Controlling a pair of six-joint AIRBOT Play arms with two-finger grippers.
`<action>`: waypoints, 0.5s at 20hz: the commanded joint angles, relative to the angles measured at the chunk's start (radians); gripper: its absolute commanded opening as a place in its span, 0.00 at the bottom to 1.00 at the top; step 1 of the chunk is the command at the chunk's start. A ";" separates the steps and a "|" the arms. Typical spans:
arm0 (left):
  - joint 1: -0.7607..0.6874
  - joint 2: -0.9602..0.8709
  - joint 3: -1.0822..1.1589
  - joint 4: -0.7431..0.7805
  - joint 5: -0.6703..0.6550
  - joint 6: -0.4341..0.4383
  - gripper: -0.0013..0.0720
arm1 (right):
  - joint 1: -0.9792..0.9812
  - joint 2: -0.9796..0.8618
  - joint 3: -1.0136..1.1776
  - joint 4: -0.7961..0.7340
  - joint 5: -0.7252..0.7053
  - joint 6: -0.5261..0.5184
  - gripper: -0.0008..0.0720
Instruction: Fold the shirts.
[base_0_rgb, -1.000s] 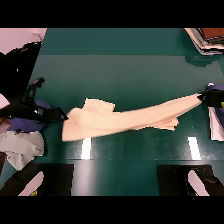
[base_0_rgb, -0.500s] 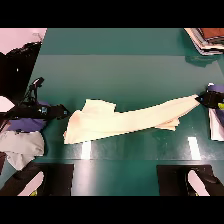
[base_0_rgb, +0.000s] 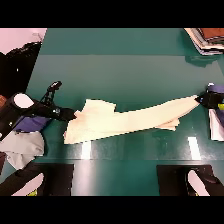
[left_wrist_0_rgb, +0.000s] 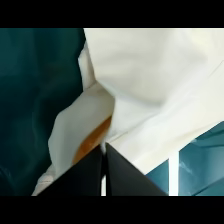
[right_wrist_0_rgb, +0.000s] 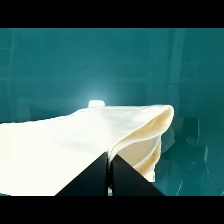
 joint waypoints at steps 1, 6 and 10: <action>0.014 0.029 0.108 0.006 -0.039 -0.008 0.05 | 0.000 0.000 0.047 0.003 0.004 0.000 0.03; 0.112 0.201 0.643 0.011 -0.048 -0.005 0.05 | 0.000 0.000 0.405 0.029 0.006 0.000 0.03; 0.122 0.231 1.149 0.044 -0.053 -0.005 0.05 | 0.000 0.000 0.695 0.027 0.006 0.000 0.03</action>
